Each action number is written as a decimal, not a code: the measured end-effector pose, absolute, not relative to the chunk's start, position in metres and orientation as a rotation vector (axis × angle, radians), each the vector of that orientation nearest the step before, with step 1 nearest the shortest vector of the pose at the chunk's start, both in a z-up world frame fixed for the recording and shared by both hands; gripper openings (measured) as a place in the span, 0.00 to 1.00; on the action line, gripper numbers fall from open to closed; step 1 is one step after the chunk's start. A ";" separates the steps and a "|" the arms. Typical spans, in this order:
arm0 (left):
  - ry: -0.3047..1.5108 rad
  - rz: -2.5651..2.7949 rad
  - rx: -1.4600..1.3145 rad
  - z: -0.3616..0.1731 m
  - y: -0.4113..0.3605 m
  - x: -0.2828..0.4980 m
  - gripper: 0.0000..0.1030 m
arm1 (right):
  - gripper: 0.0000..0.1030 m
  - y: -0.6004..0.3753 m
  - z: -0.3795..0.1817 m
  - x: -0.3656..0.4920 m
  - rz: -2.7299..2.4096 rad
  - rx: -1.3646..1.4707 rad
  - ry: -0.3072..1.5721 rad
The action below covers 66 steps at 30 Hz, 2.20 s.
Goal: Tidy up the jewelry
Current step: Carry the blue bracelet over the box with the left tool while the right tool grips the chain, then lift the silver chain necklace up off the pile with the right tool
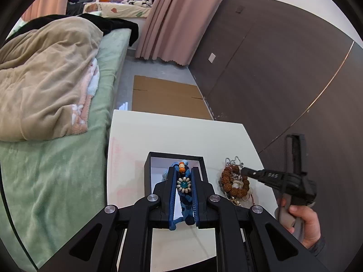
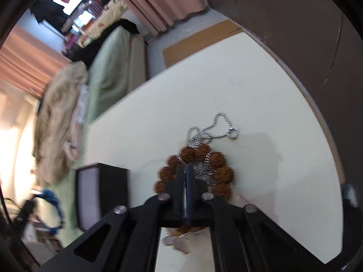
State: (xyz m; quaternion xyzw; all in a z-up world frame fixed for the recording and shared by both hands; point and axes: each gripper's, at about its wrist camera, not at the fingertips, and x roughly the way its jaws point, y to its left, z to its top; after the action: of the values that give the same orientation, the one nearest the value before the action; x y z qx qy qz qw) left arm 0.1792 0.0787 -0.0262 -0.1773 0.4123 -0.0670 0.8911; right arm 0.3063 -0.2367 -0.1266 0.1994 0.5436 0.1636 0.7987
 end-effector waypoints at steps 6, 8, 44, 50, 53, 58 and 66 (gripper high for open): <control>0.843 -0.139 -0.371 -0.021 0.083 0.174 0.12 | 0.02 -0.224 -0.106 0.299 0.340 0.348 1.101; 0.844 -0.141 -0.371 -0.021 0.084 0.173 0.12 | 0.02 -0.217 -0.106 0.300 0.316 0.293 1.113; 0.821 -0.156 -0.391 -0.015 0.092 0.166 0.12 | 0.19 -0.215 -0.036 0.284 0.417 0.381 0.971; 0.800 -0.140 -0.422 -0.010 0.104 0.161 0.12 | 0.19 -0.199 0.025 0.274 0.486 0.358 0.873; 0.785 -0.131 -0.436 -0.005 0.110 0.158 0.12 | 0.19 -0.190 0.056 0.269 0.520 0.342 0.824; 0.760 -0.121 -0.451 0.002 0.118 0.152 0.12 | 0.19 -0.175 0.110 0.258 0.570 0.313 0.735; 0.727 -0.104 -0.470 0.013 0.128 0.143 0.12 | 0.19 -0.146 0.194 0.236 0.638 0.257 0.576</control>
State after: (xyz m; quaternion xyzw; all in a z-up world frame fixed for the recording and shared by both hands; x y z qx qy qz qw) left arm 0.1428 0.1282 0.0125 -0.2277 0.3520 -0.0503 0.9065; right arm 0.2359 -0.1462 0.1936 0.1242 0.2784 0.3083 0.9011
